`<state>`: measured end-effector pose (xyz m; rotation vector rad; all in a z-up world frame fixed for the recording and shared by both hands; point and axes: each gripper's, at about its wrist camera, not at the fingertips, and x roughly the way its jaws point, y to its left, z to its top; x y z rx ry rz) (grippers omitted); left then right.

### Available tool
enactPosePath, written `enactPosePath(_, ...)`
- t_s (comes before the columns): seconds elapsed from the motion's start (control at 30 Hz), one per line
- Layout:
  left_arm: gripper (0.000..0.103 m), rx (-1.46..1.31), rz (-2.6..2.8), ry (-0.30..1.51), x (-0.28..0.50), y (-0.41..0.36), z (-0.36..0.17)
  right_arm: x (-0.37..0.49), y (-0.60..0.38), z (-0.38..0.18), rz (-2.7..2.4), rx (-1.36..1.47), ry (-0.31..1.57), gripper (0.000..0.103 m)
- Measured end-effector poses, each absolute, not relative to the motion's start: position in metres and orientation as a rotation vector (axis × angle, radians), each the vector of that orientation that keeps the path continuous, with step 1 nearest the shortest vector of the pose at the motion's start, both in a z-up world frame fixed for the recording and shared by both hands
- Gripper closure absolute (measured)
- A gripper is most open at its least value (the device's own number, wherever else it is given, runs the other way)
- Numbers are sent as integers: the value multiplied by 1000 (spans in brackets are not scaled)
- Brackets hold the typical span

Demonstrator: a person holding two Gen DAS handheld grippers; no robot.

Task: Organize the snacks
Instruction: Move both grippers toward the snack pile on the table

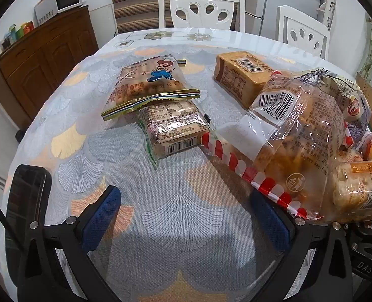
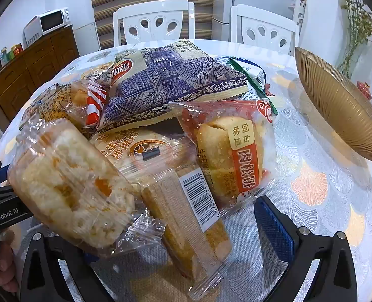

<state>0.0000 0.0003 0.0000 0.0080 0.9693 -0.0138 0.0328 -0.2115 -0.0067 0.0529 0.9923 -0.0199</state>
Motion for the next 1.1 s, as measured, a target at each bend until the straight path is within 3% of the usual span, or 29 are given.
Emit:
enactPosePath(0.27,0,10,-11,986,-2,5,0,33,-212,-6,-17,55,1005,0)
enactPosePath(0.6,0,90,-131,1216,-1,5,2,10,-212,7,158,-29,1276,0)
enactPosePath(0.83,1,65,-152,1242,-37,-4,14,-44,-199,4,194,-41,1395,0)
enactPosePath(0.97,1,94,-164,1192,-49,-15,35,-70,-200,17,179,-15,1390,0)
enactPosePath(1.1,1,72,-168,1122,-51,-18,67,-85,-204,57,126,-16,1255,0)
